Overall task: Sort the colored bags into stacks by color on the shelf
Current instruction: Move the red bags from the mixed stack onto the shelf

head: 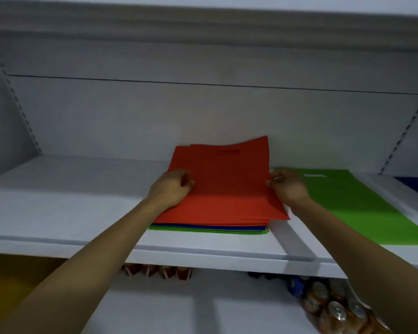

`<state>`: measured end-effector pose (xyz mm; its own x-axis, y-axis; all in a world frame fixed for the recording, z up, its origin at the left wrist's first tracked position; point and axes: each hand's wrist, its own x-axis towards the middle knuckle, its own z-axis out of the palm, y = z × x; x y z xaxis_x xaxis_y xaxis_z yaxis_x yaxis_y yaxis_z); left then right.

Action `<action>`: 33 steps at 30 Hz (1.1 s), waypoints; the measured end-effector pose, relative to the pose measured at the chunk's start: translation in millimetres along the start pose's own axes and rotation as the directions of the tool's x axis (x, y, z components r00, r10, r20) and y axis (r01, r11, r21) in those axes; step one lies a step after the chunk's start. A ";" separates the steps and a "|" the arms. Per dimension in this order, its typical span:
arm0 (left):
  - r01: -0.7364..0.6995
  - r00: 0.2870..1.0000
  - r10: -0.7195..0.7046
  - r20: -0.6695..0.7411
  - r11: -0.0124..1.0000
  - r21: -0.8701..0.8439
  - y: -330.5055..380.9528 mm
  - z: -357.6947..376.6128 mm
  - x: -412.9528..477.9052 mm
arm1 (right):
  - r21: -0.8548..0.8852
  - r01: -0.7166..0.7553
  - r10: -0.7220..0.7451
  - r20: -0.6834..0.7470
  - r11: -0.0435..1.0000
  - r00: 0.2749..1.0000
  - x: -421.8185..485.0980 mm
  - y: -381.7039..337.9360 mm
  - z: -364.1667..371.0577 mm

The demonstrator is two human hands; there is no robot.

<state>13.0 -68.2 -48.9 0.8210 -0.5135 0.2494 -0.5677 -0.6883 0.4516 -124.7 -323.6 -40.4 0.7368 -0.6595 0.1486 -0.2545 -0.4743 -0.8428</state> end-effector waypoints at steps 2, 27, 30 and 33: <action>0.020 1.000 -0.019 0.023 0.999 -0.037 -0.6 1.8 8.0 | 0.160 -0.016 0.026 -0.064 0.987 0.998 -8.0 -6.0 -6.1; 0.006 0.924 0.300 0.237 0.607 -0.795 444.7 152.7 -70.0 | 0.499 -0.029 0.339 -0.543 0.866 0.768 -184.0 172.4 -413.4; -0.029 0.886 0.385 0.257 0.600 -0.800 511.4 180.7 -98.8 | 0.524 -0.033 0.383 -0.577 0.851 0.722 -220.5 210.4 -471.9; -0.043 0.850 0.447 0.280 0.588 -0.808 568.5 210.2 -125.8 | 0.526 -0.052 0.420 -0.612 0.849 0.670 -255.6 243.1 -520.3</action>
<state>-425.7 -502.7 -3.6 0.4270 -0.8873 0.1741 -0.3206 0.0315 0.9467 -700.8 -573.8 -14.1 0.0031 -0.9981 0.0621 0.0753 -0.0617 -0.9952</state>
